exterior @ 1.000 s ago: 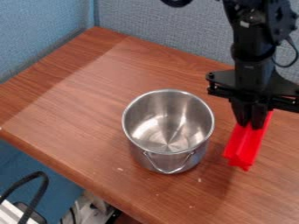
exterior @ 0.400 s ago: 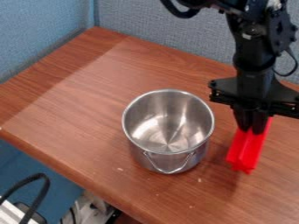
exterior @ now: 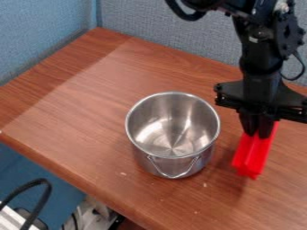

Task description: Move the red object from the metal pot to the table

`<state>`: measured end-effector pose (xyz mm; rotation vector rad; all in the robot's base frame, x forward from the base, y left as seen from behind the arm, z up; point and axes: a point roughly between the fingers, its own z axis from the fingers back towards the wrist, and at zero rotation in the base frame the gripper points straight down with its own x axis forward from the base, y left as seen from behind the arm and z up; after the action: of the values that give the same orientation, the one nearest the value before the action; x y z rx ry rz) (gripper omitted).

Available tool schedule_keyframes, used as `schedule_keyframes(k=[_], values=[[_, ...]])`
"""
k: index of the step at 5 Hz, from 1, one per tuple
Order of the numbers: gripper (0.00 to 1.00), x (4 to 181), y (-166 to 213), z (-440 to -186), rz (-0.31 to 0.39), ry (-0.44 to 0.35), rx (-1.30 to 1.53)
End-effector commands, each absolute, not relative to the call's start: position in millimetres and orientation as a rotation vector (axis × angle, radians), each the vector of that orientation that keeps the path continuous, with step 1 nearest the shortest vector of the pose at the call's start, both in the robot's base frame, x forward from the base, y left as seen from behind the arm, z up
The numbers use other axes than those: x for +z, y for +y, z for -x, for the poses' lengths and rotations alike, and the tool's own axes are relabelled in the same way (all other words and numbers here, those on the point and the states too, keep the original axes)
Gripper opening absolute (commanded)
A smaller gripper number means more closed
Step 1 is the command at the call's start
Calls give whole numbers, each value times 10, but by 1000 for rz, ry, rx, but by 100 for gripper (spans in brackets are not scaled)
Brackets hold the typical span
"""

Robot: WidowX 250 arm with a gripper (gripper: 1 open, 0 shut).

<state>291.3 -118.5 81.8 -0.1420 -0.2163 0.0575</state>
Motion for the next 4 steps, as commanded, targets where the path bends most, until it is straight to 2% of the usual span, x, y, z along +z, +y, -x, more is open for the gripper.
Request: schedule_keyframes(k=[1, 4], values=[[0, 934, -1192, -3006, 151, -259, 69], [0, 937, -1185, -3056, 140, -265, 66]])
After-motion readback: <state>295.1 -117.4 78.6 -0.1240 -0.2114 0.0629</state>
